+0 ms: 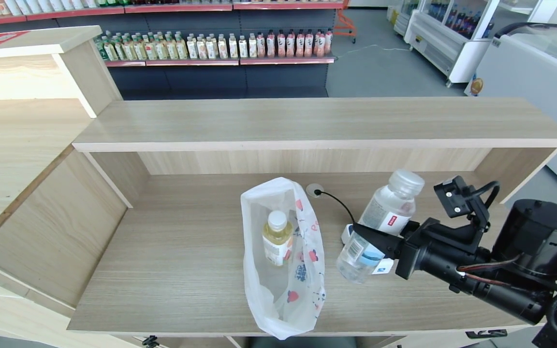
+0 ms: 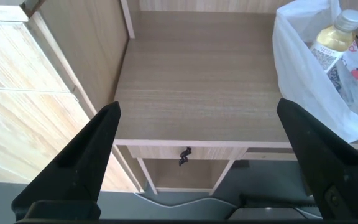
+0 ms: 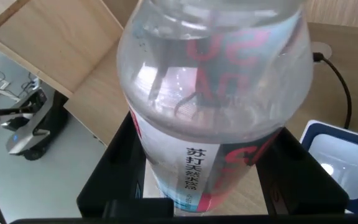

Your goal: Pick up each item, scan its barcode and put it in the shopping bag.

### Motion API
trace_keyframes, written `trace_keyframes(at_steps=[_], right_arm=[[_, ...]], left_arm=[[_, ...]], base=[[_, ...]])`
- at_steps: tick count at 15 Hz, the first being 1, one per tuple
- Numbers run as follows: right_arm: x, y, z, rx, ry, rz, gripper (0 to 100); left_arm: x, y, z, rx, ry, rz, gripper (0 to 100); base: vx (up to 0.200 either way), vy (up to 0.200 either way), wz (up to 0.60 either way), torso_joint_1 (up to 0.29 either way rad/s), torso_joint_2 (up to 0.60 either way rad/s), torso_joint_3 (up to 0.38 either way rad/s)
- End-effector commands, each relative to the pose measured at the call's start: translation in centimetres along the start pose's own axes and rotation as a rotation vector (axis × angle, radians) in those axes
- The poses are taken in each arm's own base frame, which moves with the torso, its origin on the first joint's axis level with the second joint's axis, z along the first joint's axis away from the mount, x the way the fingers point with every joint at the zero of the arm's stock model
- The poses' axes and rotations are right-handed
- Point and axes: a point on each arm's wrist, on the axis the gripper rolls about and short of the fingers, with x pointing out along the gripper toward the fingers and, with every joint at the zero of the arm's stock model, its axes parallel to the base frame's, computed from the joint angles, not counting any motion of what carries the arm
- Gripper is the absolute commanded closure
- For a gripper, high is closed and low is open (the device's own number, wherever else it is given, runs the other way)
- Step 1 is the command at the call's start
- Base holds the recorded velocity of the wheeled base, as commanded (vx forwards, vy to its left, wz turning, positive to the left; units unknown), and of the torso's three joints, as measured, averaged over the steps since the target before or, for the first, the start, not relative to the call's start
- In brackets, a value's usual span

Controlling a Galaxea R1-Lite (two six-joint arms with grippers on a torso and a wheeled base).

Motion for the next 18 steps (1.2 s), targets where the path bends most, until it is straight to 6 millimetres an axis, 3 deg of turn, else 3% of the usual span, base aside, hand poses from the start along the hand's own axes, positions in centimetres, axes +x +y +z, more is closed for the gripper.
trace_keyframes(at_steps=[1, 3, 6, 11, 16, 18], right_arm=[[0.0, 0.0, 0.0, 0.003, 0.004, 0.002, 100], [0.2, 0.0, -0.2, 0.004, 0.013, 0.002, 100], [0.3, -0.2, -0.9, 0.012, 0.042, -0.003, 100], [0.1, -0.9, -4.3, 0.044, 0.171, -0.034, 100], [3.6, -3.6, -9.9, -0.067, 0.229, -0.050, 100], [5.0, -3.8, -10.4, -0.080, 0.213, -0.036, 100]], left_arm=[[0.0, 0.0, 0.0, 0.001, 0.000, 0.000, 0], [0.0, 0.0, 0.0, 0.000, 0.000, 0.000, 0], [0.0, 0.0, 0.0, 0.001, 0.000, 0.000, 0], [0.0, 0.0, 0.0, 0.003, 0.000, 0.000, 0], [0.0, 0.0, 0.0, 0.003, 0.000, 0.000, 0], [0.0, 0.0, 0.0, 0.003, 0.000, 0.000, 0]], base=[[0.000, 0.200, 0.00, -0.027, -0.01, 0.002], [0.000, 0.200, 0.00, 0.019, 0.01, 0.002], [0.000, 0.000, 0.00, 0.000, 0.00, 0.000], [0.000, 0.000, 0.00, 0.000, 0.00, 0.000], [0.000, 0.000, 0.00, 0.000, 0.00, 0.000], [0.000, 0.000, 0.00, 0.000, 0.00, 0.000]])
